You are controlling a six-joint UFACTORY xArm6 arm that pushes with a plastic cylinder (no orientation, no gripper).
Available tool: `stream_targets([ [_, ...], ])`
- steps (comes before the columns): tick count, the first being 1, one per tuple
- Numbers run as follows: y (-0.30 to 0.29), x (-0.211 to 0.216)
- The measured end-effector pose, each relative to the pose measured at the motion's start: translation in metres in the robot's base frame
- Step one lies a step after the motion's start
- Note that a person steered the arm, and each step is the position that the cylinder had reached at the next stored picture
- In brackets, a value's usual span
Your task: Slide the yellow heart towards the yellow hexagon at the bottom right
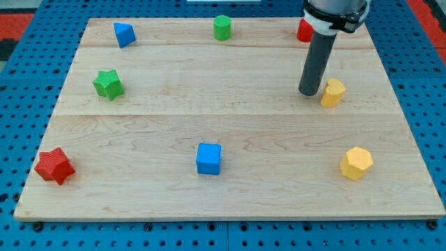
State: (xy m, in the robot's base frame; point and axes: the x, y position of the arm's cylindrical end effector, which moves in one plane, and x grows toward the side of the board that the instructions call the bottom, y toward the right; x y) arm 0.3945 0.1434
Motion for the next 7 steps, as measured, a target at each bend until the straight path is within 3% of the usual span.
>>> stream_targets([
  [7,-0.0013,0.0004],
])
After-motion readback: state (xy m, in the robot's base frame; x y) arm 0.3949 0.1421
